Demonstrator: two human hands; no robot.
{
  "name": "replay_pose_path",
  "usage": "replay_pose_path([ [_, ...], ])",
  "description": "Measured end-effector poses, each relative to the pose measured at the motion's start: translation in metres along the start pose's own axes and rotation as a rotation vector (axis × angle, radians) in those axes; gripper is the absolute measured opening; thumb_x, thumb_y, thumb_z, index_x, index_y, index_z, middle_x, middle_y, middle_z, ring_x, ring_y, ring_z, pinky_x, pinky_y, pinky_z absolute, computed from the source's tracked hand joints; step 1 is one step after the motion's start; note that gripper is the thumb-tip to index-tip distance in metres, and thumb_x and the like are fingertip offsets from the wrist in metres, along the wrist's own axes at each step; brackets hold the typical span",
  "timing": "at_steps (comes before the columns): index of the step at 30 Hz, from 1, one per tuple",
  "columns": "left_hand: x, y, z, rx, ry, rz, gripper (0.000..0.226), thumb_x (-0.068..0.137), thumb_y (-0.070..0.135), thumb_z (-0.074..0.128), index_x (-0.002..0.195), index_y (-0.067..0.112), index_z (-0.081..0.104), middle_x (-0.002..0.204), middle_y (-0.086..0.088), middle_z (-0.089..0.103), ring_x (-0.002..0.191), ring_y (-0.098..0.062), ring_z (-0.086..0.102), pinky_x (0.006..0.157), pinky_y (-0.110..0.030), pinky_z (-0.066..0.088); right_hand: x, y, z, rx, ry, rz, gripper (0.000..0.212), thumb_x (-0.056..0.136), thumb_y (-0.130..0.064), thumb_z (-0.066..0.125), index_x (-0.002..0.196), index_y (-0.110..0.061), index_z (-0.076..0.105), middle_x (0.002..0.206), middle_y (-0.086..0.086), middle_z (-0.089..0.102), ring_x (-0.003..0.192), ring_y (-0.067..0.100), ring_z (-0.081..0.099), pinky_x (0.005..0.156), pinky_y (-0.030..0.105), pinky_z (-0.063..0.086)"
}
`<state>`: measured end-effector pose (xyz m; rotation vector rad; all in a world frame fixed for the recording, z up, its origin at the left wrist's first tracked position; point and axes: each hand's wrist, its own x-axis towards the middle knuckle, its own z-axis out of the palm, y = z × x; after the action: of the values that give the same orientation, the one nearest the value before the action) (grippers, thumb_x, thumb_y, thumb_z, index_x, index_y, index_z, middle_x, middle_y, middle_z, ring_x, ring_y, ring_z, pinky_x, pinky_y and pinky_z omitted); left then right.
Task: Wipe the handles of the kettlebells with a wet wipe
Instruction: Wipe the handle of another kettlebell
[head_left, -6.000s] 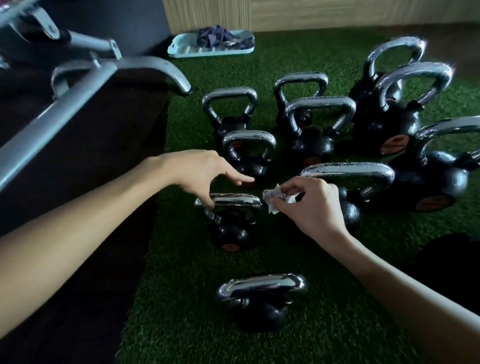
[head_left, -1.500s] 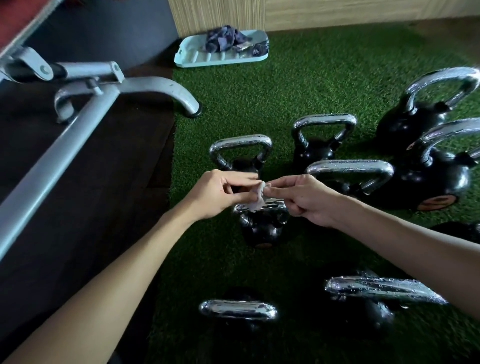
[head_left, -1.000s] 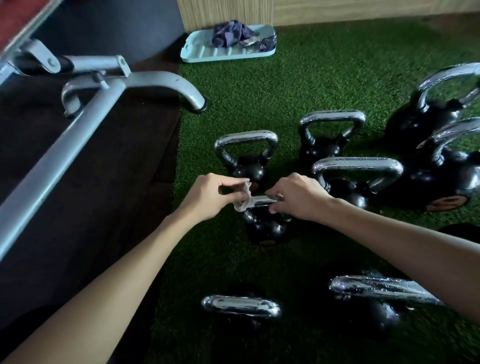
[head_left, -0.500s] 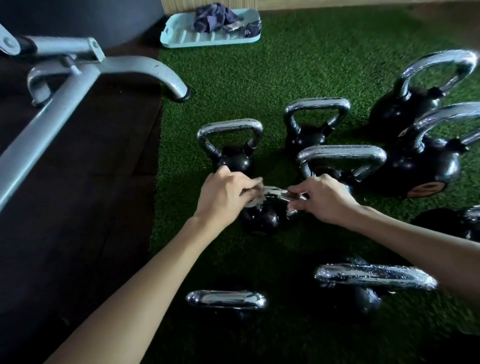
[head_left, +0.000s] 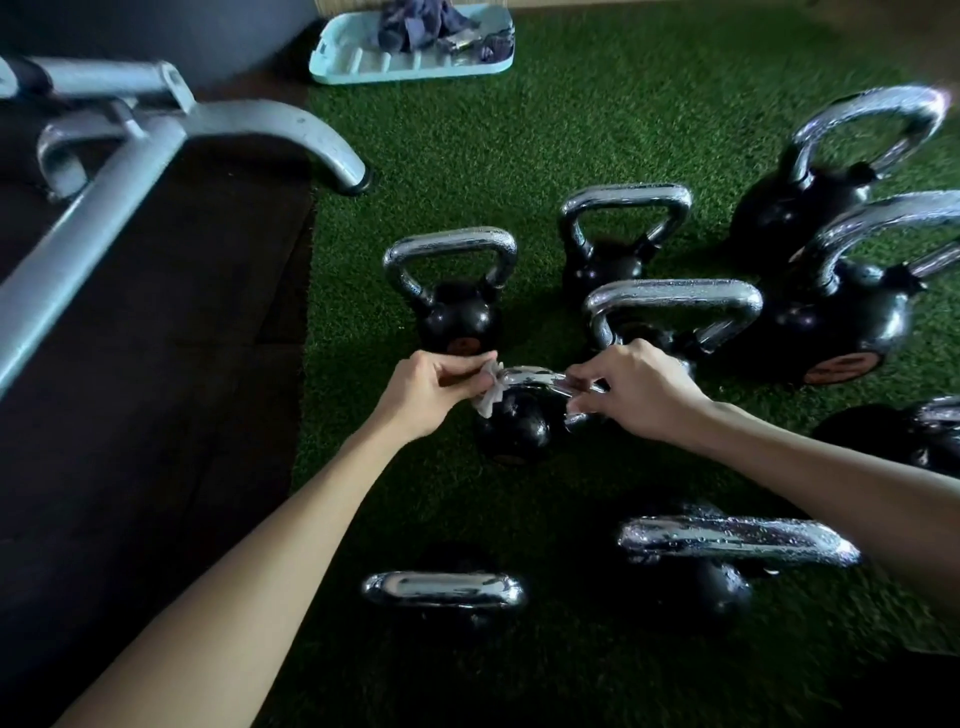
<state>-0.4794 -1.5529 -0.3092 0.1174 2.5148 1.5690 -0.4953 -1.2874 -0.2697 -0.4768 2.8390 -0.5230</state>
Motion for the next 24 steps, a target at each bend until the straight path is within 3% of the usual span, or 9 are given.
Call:
replay_pose_path([
  [3, -0.007, -0.014, 0.007, -0.144, 0.046, -0.097, 0.033, 0.091, 0.017, 0.074, 0.124, 0.015, 0.072, 0.122, 0.008, 0.072, 0.118, 0.002, 0.063, 0.11, -0.021, 0.044, 0.002, -0.001, -0.001, 0.002, -0.013, 0.002, 0.039, 0.083, -0.05, 0.078, 0.119, -0.038, 0.073, 0.102, -0.006, 0.074, 0.076, 0.015, 0.059, 0.052, 0.019, 0.03],
  [6, -0.012, -0.03, 0.015, -0.138, 0.041, -0.196, 0.03, 0.091, 0.021, 0.074, 0.121, 0.02, 0.074, 0.121, 0.014, 0.072, 0.116, 0.007, 0.062, 0.112, -0.022, 0.043, 0.004, -0.002, -0.001, 0.011, -0.007, 0.004, 0.034, 0.083, -0.05, 0.078, 0.111, -0.031, 0.076, 0.105, -0.005, 0.075, 0.086, 0.019, 0.068, 0.058, 0.025, 0.044],
  [8, -0.015, -0.039, 0.022, -0.175, 0.142, -0.252, 0.029, 0.09, 0.027, 0.076, 0.119, 0.024, 0.076, 0.116, 0.017, 0.073, 0.114, 0.006, 0.063, 0.111, -0.022, 0.044, 0.005, -0.005, 0.001, 0.029, -0.011, 0.002, 0.03, 0.083, -0.049, 0.079, 0.101, -0.026, 0.076, 0.098, -0.006, 0.076, 0.079, 0.016, 0.068, 0.058, 0.026, 0.047],
  [11, -0.021, -0.039, 0.041, -0.316, 0.393, -0.308, 0.03, 0.087, 0.027, 0.08, 0.116, 0.02, 0.077, 0.109, 0.008, 0.077, 0.107, -0.002, 0.07, 0.099, -0.019, 0.049, 0.005, -0.014, 0.005, 0.029, 0.002, 0.027, 0.028, 0.083, -0.052, 0.077, 0.077, -0.026, 0.069, 0.075, -0.007, 0.07, 0.062, 0.012, 0.061, 0.048, 0.024, 0.033],
  [13, -0.022, -0.03, 0.055, -0.444, 0.514, -0.33, 0.033, 0.085, 0.02, 0.082, 0.116, 0.012, 0.077, 0.106, -0.001, 0.078, 0.098, -0.005, 0.073, 0.088, -0.012, 0.051, 0.007, -0.024, 0.012, -0.002, 0.05, 0.061, 0.032, 0.084, -0.053, 0.074, 0.073, -0.025, 0.067, 0.065, -0.007, 0.064, 0.06, 0.009, 0.057, 0.048, 0.024, 0.029],
  [16, -0.011, -0.015, 0.07, -0.536, 0.625, -0.389, 0.031, 0.086, 0.022, 0.081, 0.116, 0.017, 0.077, 0.106, 0.005, 0.078, 0.09, 0.005, 0.069, 0.073, -0.003, 0.046, 0.017, -0.048, 0.023, 0.019, 0.095, 0.113, 0.04, 0.082, -0.056, 0.074, 0.069, -0.02, 0.066, 0.063, -0.006, 0.06, 0.061, 0.013, 0.057, 0.047, 0.024, 0.027],
  [18, 0.001, -0.012, 0.069, -0.636, 0.734, -0.448, 0.028, 0.087, 0.022, 0.08, 0.114, 0.02, 0.077, 0.106, 0.007, 0.077, 0.089, 0.005, 0.067, 0.078, -0.008, 0.046, 0.028, -0.062, 0.029, 0.068, 0.1, 0.138, 0.04, 0.08, -0.056, 0.075, 0.072, -0.018, 0.067, 0.065, -0.006, 0.059, 0.064, 0.015, 0.058, 0.047, 0.024, 0.027],
  [21, 0.013, -0.024, 0.058, -0.767, 0.844, -0.485, 0.021, 0.085, 0.017, 0.082, 0.105, 0.021, 0.079, 0.103, 0.002, 0.079, 0.098, -0.011, 0.073, 0.101, -0.032, 0.054, 0.039, -0.07, 0.026, 0.088, 0.061, 0.176, 0.036, 0.08, -0.053, 0.076, 0.08, -0.018, 0.071, 0.07, -0.005, 0.062, 0.067, 0.016, 0.061, 0.049, 0.023, 0.03],
  [24, 0.017, -0.037, 0.052, -0.825, 0.793, -0.518, 0.024, 0.085, 0.009, 0.081, 0.109, 0.013, 0.078, 0.107, -0.006, 0.078, 0.094, -0.013, 0.074, 0.09, -0.029, 0.059, 0.041, -0.065, 0.016, 0.105, -0.056, 0.174, 0.034, 0.081, -0.048, 0.077, 0.077, -0.015, 0.074, 0.063, -0.003, 0.062, 0.064, 0.018, 0.062, 0.051, 0.024, 0.035],
])
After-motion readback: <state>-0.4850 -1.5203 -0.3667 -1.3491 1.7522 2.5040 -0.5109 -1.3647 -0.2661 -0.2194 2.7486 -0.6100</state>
